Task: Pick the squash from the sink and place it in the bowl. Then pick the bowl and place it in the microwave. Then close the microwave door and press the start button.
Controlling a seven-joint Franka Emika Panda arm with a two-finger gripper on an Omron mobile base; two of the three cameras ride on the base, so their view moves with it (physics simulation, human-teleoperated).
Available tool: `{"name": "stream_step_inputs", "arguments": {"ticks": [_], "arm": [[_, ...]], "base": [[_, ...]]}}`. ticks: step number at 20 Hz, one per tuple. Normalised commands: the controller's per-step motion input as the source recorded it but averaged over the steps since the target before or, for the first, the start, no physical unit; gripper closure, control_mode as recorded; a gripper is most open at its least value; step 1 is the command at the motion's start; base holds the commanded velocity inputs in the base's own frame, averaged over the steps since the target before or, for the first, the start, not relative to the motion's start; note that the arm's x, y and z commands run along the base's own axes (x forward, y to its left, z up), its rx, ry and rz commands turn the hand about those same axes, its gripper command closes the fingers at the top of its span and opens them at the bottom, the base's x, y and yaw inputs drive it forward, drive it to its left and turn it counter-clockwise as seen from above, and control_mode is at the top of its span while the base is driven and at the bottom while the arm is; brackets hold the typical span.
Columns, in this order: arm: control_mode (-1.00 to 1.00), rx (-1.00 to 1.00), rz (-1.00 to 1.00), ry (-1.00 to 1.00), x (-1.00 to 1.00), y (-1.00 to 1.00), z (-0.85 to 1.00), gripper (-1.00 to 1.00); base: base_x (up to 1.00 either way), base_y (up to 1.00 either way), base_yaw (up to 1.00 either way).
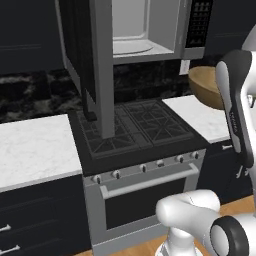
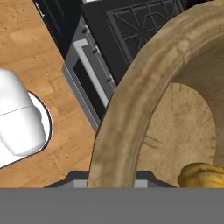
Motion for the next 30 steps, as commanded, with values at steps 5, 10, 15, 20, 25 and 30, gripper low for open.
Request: {"name": "stream_step_inputs", "arguments": {"ticks": [5,10,15,20,25,30], "arm": [[1.00,0.00,0.00,0.00,0.00,0.00,0.00,1.00],[1.00,0.00,0.00,0.00,0.00,0.00,0.00,1.00],[1.00,0.00,0.00,0.00,0.00,0.00,0.00,1.00],[1.00,0.00,0.00,0.00,0.00,0.00,0.00,1.00],[-1.00,0.00,0.12,-0.13,0.06,0.07,0.19,1.00],[-1.00,-0.04,0.25,-0.19,0.43,0.39,0.46,1.00]], "base": [[0.47,-0.21,0.00],[0.43,-0.10,0.00],[0.35,-0.07,0.00],[0.23,-0.01,0.04],[0.05,0.00,0.03],[0.00,0.00,0.00]]}}
